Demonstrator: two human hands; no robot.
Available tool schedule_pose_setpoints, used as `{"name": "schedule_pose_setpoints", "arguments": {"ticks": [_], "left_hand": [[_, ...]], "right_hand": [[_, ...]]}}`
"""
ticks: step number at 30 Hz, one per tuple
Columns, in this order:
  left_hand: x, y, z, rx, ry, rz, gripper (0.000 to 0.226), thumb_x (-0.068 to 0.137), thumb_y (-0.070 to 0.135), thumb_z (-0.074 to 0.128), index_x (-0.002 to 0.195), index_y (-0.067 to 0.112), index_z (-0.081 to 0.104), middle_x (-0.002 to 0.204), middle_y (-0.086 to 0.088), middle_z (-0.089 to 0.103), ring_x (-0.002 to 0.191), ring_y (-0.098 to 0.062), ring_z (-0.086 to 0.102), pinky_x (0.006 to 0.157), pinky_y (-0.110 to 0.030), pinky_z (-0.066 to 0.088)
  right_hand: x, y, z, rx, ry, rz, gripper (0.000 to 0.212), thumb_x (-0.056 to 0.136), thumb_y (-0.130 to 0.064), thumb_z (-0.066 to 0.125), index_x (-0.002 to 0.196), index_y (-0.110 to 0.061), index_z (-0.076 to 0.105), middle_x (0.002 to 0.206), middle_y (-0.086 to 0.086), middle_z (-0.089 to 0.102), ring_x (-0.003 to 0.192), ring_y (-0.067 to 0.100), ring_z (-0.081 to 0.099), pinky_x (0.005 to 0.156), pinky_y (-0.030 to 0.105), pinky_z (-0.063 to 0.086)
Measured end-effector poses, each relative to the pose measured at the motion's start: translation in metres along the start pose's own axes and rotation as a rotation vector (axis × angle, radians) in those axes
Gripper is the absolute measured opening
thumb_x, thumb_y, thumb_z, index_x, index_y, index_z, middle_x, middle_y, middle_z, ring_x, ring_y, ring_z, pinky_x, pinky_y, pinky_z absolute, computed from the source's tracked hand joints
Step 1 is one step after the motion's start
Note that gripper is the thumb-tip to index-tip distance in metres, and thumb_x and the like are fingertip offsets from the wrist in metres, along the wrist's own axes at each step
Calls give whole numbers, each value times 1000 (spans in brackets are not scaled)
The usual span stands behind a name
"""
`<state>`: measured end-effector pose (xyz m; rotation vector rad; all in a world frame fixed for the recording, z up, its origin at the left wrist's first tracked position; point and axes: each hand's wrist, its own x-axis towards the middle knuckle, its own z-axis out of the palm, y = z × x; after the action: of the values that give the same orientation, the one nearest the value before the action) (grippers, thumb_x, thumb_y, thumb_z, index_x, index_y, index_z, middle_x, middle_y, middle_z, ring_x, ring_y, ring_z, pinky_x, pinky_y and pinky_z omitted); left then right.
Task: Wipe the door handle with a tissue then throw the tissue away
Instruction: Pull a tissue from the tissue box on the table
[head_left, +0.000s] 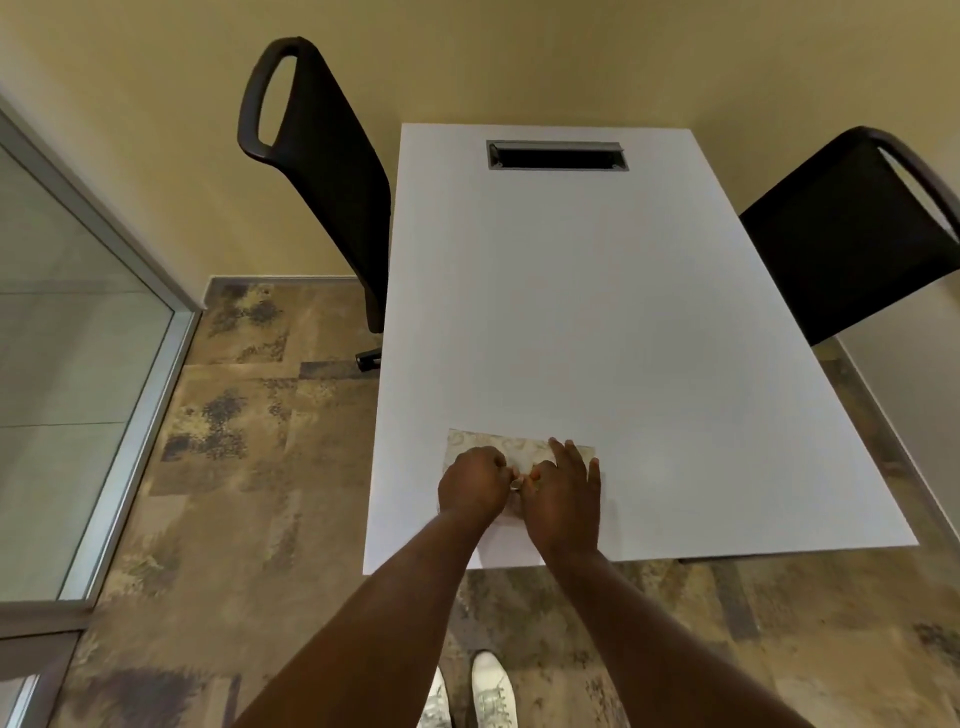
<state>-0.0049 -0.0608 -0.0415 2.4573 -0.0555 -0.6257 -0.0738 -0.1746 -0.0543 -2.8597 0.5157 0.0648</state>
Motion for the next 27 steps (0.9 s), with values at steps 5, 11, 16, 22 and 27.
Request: {"name": "schedule_pose_setpoints", "arguments": {"ticks": [5,11,16,22,27], "left_hand": [[-1,4,7,-59,37,-18,16,100,25,58,94,25,73,99,3,73,89,-19,67,72,-29,49],[-1,-4,-5,-141,45,54,12,96,25,61,87,19,66,89,4,68,85,-19,64,78,-37,55],[-2,-4,-17,-199,39,125,11,96,28,64,85,24,63,88,9,67,85,-14,65,77,-35,56],[-8,1,-30,-158,42,244,10,95,30,66,90,22,64,87,10,66,86,-11,63,77,-36,55],[-12,4,-42,-127,79,295,9,96,29,65,94,20,64,90,5,67,87,-18,65,78,-41,58]], "right_hand": [[-7,3,-3,73,66,21,25,100,-26,55,109,-11,73,152,6,52,149,22,36,125,50,14],[-9,11,-8,168,95,123,22,96,-27,58,108,-15,73,149,3,55,142,17,45,125,48,14],[-10,9,-16,245,125,43,48,87,-34,69,129,-13,63,152,5,50,141,22,46,124,50,16],[-2,2,-29,222,202,-93,30,95,-36,66,121,-22,71,147,0,56,138,18,49,122,50,19],[2,6,-34,276,207,-71,22,92,-36,71,105,-17,74,130,-1,68,132,20,55,120,50,24]]}}
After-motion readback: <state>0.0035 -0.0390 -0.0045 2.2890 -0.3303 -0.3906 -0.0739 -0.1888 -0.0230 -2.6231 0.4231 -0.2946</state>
